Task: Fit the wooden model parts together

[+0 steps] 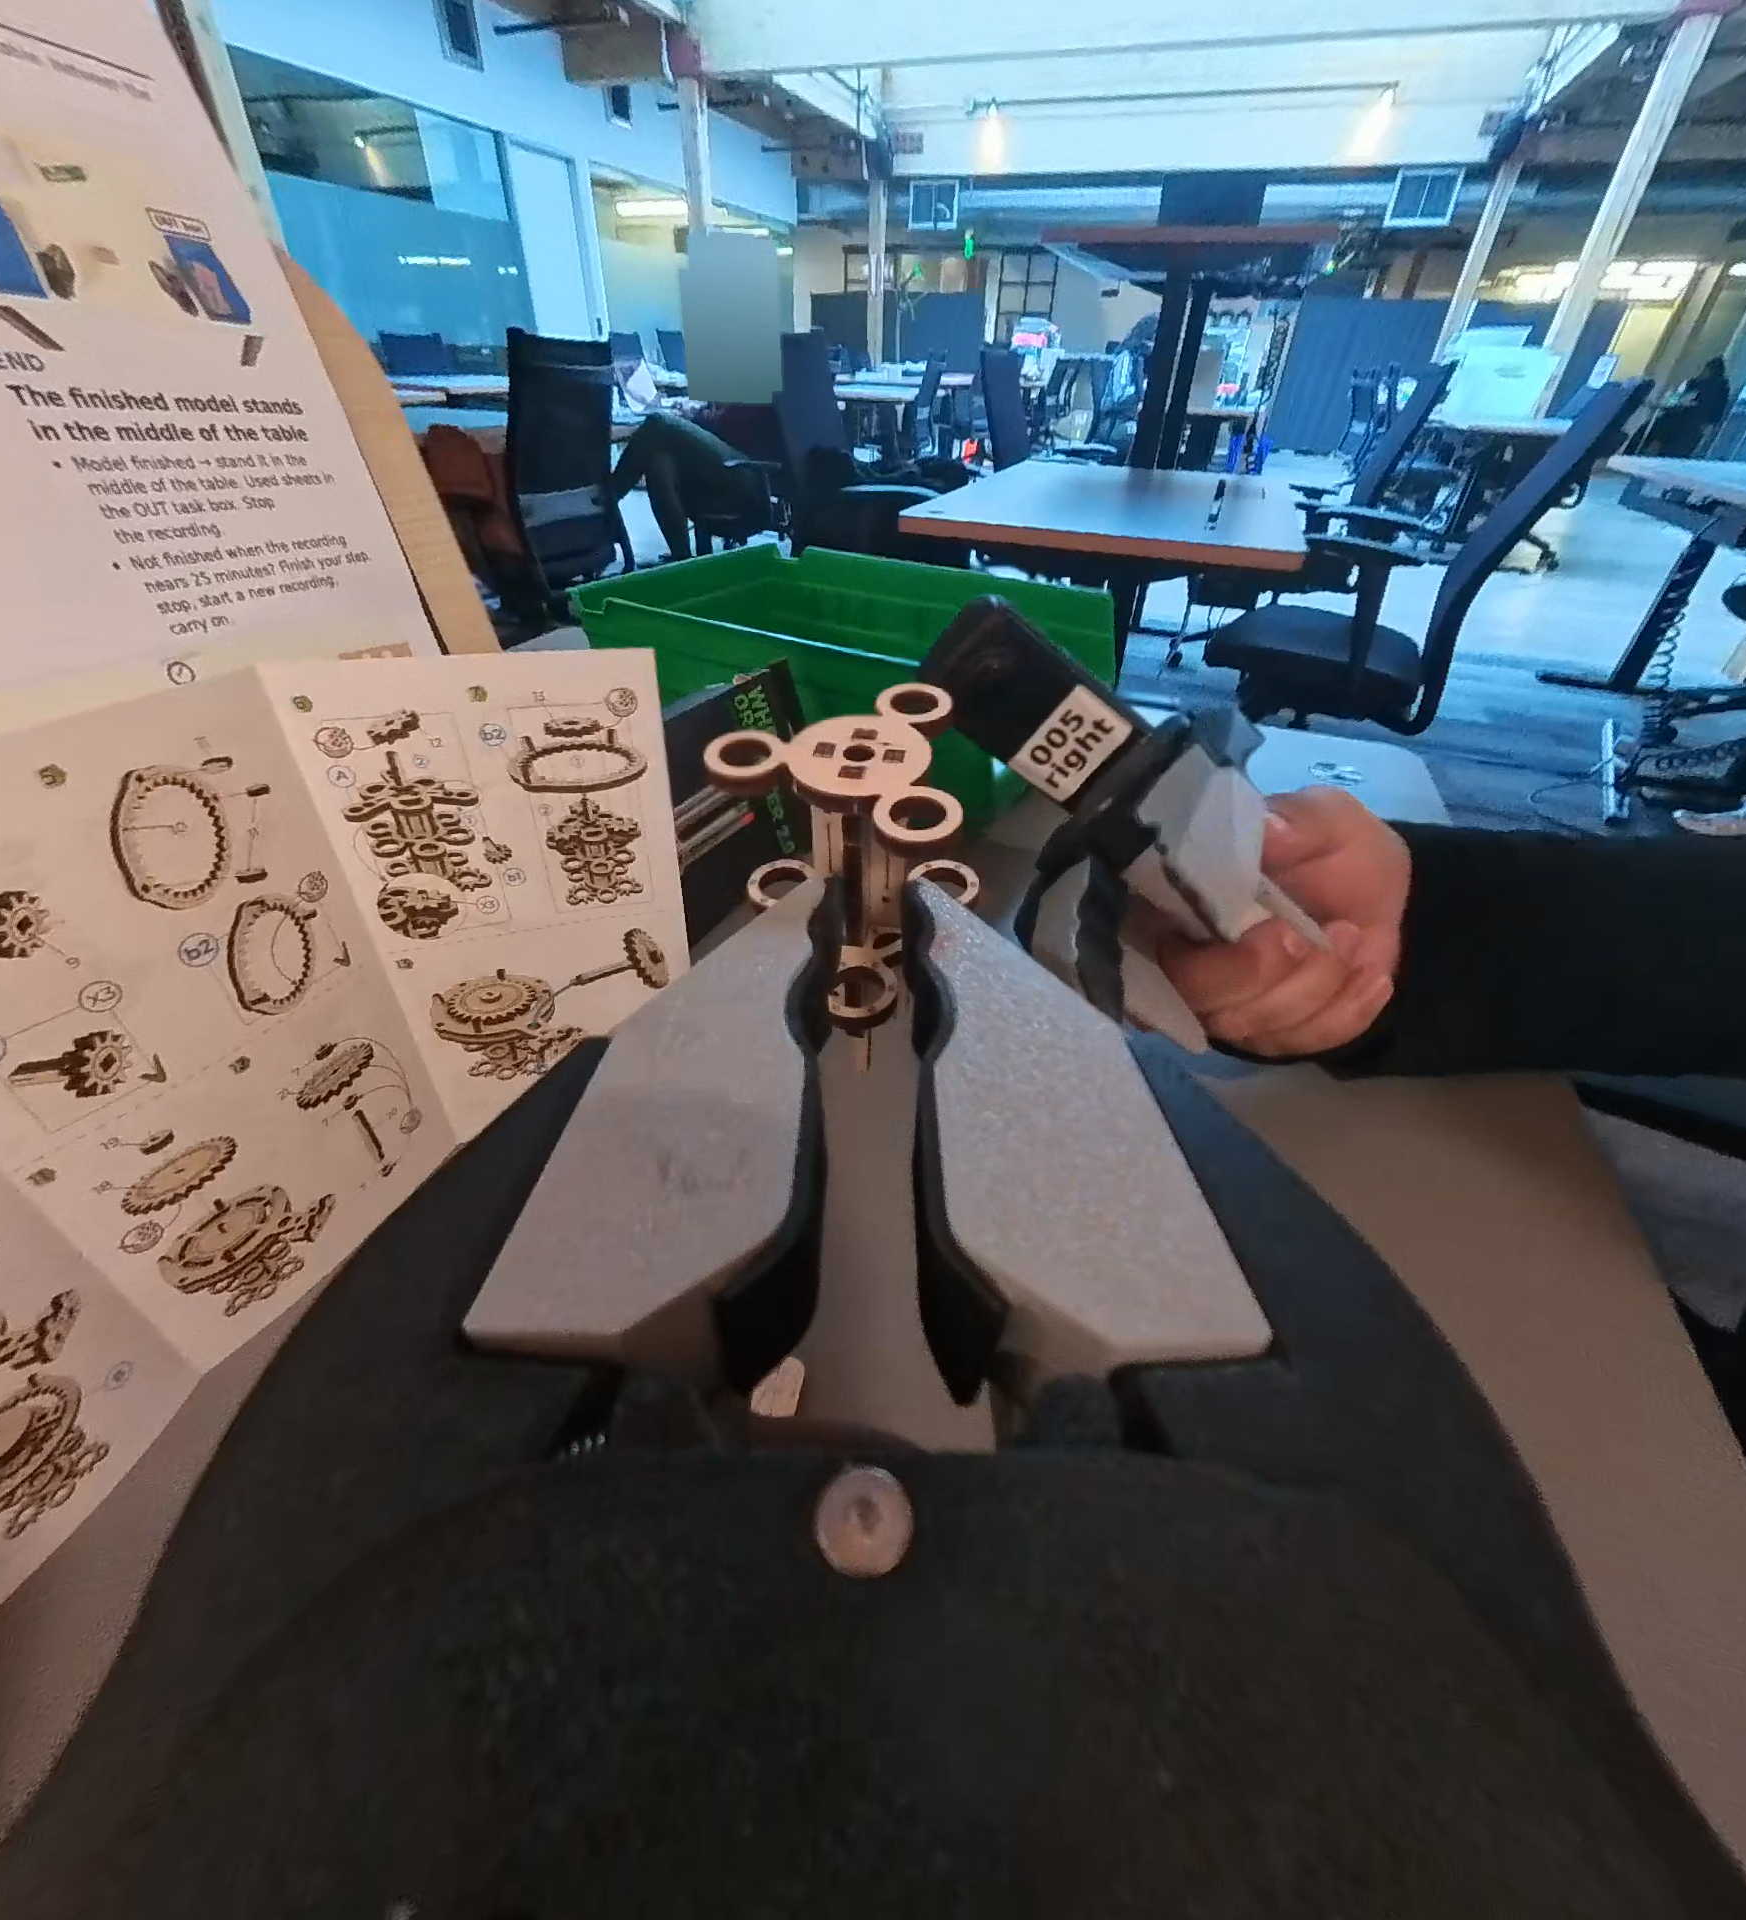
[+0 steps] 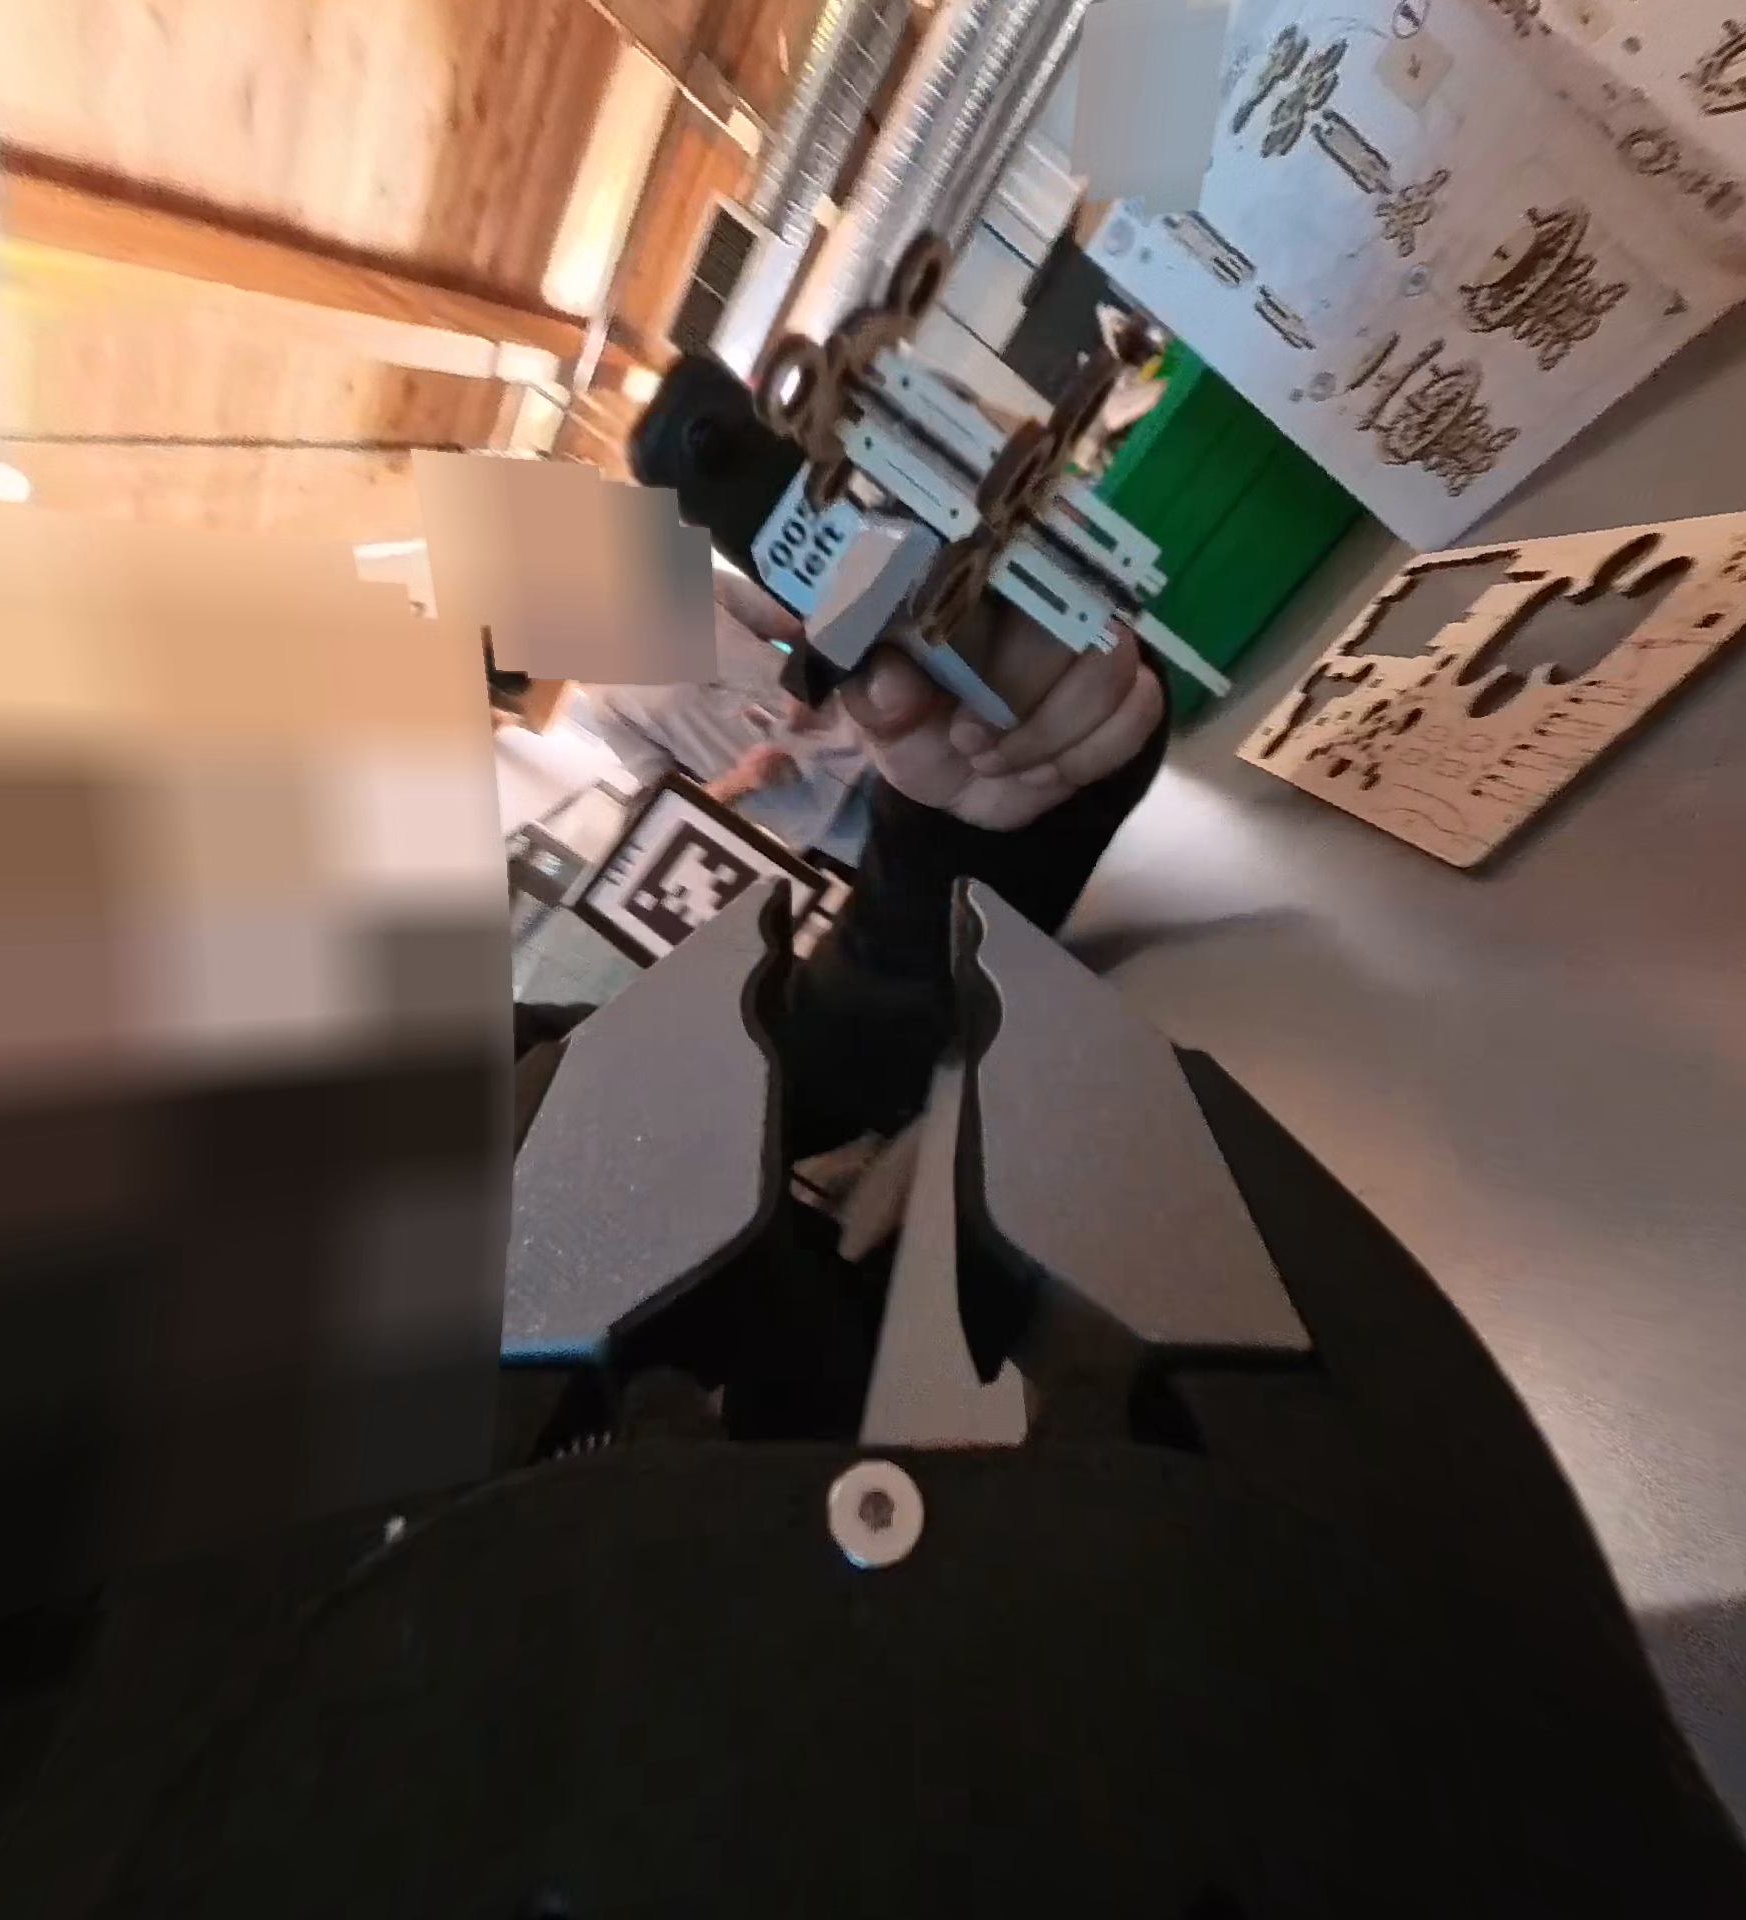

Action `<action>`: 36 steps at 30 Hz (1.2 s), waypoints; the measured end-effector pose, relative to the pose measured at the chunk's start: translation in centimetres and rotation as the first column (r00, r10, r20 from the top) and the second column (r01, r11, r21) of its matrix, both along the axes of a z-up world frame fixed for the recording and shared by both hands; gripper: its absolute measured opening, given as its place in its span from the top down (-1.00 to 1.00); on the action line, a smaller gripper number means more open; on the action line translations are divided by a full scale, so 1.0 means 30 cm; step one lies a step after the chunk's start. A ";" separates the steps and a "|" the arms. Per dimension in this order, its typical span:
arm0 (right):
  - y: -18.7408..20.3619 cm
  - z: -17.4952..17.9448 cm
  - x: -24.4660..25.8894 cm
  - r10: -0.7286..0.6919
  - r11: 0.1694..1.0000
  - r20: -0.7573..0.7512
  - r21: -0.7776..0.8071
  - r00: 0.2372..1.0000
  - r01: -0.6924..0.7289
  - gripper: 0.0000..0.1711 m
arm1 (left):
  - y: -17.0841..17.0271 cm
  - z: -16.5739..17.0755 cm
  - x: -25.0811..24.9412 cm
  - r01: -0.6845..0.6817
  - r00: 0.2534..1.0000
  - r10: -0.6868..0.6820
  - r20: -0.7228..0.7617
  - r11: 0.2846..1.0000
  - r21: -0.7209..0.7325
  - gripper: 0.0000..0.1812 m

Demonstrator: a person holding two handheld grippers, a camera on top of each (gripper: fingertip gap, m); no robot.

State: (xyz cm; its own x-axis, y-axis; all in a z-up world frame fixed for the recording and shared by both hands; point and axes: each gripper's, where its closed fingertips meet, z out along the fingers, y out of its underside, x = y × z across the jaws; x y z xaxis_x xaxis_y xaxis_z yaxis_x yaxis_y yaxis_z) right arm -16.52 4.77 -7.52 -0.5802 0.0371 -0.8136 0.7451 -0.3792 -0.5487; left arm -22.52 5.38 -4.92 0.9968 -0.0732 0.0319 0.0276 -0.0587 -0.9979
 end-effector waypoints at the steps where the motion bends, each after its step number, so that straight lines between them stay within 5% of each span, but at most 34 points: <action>1: -0.005 -0.014 0.001 -0.007 0.999 -0.014 0.050 1.000 0.008 0.69 | -0.001 0.003 -0.003 0.003 1.000 -0.003 0.011 1.000 0.010 0.92; 6: -0.023 -0.074 0.010 -0.018 0.968 -0.076 0.247 0.997 0.036 0.69 | -0.021 0.052 0.001 0.055 0.993 -0.066 0.093 0.991 0.120 0.92; 13: -0.008 -0.049 0.000 -0.067 0.960 -0.141 0.260 0.988 0.103 0.70 | -0.068 0.126 0.010 0.105 0.974 -0.156 0.167 0.954 0.279 0.92; 17: 0.019 0.012 -0.026 -0.169 0.929 -0.303 0.269 0.938 0.255 0.54 | -0.102 0.181 0.104 0.242 0.946 -0.304 0.110 0.893 0.380 0.91; 21: -0.037 0.093 -0.003 -0.124 0.940 -0.438 0.235 0.890 0.246 0.45 | -0.110 0.174 0.198 0.333 0.929 -0.369 0.032 0.868 0.368 0.91; 24: -0.109 0.116 0.026 -0.032 0.948 -0.492 0.262 0.870 0.183 0.55 | -0.116 0.163 0.223 0.293 0.945 -0.326 0.030 0.884 0.365 0.92; 27: -0.169 0.100 0.044 0.032 0.905 -0.577 0.364 0.816 0.222 0.89 | -0.139 0.157 0.243 0.236 0.964 -0.266 0.030 0.899 0.368 0.91; 32: -0.231 0.135 0.065 0.075 0.902 -0.657 0.366 0.750 0.230 0.96 | -0.215 0.187 0.251 0.061 0.992 -0.101 0.080 0.914 0.401 0.99; 36: -0.295 0.187 0.104 0.143 0.953 -0.644 0.295 0.752 0.071 0.97 | -0.274 0.236 0.283 -0.071 0.997 0.057 0.049 0.924 0.377 0.99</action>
State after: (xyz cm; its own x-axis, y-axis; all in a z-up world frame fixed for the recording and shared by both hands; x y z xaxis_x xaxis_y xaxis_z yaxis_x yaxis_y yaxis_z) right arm -13.41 -4.09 -1.91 -0.9670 0.1695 -0.1904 0.1738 -0.1079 -0.9788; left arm -14.02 -2.85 2.16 0.9985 -0.0228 0.0505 0.0551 0.3259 -0.9438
